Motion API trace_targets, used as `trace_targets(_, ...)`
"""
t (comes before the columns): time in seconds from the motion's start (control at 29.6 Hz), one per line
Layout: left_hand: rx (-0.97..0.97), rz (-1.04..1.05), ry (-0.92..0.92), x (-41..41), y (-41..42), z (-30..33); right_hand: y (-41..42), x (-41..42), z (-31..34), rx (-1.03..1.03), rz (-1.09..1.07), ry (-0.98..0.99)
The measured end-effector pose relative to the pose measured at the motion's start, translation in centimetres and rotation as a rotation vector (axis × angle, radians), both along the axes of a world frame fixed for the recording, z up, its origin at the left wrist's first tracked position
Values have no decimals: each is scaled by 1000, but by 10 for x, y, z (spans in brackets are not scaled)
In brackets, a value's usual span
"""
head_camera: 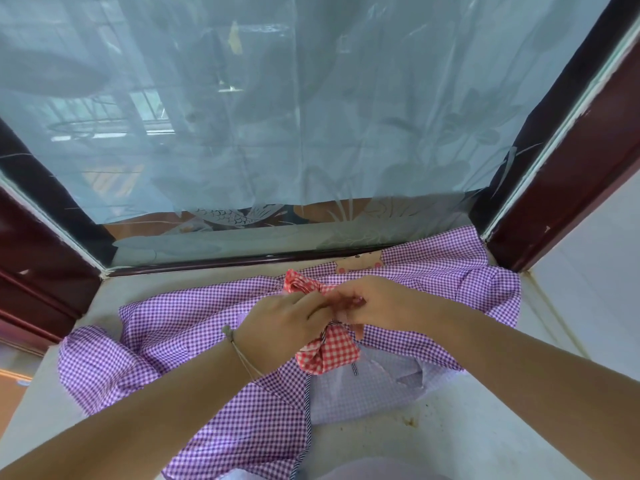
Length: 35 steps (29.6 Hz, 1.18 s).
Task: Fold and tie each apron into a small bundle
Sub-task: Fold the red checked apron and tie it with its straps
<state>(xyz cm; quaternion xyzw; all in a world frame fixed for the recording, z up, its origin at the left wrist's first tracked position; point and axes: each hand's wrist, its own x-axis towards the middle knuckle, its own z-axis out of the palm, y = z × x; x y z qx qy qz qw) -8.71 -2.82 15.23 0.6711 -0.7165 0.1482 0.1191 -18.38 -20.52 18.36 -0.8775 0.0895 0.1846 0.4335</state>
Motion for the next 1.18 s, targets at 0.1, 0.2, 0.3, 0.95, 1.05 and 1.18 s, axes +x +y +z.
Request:
trace_targets(0.1,-22,-98,-92,10,-4,-1,-2,2,7,-12,-9,-17)
trace_targets(0.2,-89,-226,-183,18,-9,6,2,6,15,-57,20,-29)
trace_targets(0.3,-180,-347,-281,27,-11,18,1,9,25,-19,47,23)
trace_targets(0.95,-333,-278,-299,33,5,26,25,1,32,-284,71,-221)
trace_targets(1.05,-361,-250,-292,32,7,26,27,-2,27,-406,89,-331)
trace_targets(1.18,-394,-168,-266,36,11,33,19,-4,18,-598,97,-616)
